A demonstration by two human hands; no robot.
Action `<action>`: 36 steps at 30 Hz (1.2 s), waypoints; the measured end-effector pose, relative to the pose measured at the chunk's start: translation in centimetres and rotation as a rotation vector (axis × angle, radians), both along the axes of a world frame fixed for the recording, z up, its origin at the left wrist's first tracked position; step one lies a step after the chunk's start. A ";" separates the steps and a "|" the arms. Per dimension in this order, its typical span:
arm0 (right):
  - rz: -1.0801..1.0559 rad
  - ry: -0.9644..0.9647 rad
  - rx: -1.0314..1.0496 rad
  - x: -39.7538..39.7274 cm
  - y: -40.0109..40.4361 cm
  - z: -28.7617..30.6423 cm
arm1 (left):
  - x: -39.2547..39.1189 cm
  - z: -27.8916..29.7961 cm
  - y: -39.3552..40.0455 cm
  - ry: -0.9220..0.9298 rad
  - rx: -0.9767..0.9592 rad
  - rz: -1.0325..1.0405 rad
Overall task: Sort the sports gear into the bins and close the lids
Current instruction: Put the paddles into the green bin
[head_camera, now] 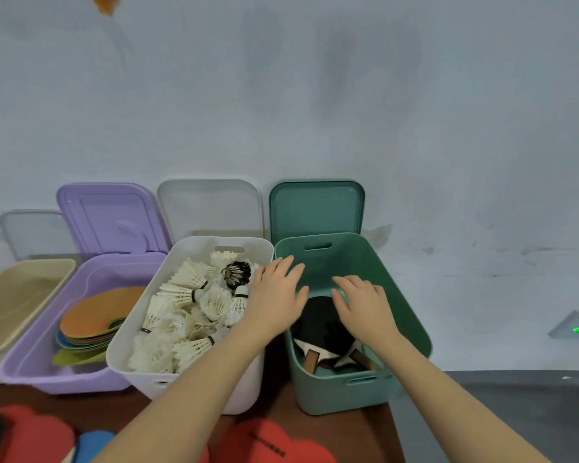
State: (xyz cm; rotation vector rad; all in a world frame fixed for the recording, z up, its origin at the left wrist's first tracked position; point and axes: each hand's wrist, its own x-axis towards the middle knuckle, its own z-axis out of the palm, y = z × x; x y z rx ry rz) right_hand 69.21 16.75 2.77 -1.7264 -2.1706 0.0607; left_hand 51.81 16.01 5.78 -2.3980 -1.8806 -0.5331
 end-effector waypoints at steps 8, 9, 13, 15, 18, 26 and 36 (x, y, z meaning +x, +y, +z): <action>0.107 0.104 0.183 -9.3 -4.8 1.6 | -10.6 1.3 -5.7 -0.039 0.022 0.023; 0.120 0.122 0.187 -10.7 -5.6 1.8 | -12.2 1.1 -6.4 -0.042 0.013 0.023; 0.144 0.183 0.230 -16.3 -8.7 1.5 | -18.1 0.5 -9.7 -0.068 0.012 0.013; 0.158 0.215 0.261 -18.8 -10.2 0.6 | -20.9 -0.2 -11.4 -0.101 0.010 0.023; 0.180 0.279 0.263 -22.1 -12.6 -1.0 | -24.6 -1.5 -13.7 -0.135 -0.028 0.049; 0.072 0.263 0.052 -27.1 -19.9 -6.9 | -30.9 -7.6 -20.1 -0.192 -0.167 0.067; -0.284 -0.136 -0.555 -28.6 -23.4 -13.4 | -33.1 -15.1 -23.8 -0.127 -0.597 0.243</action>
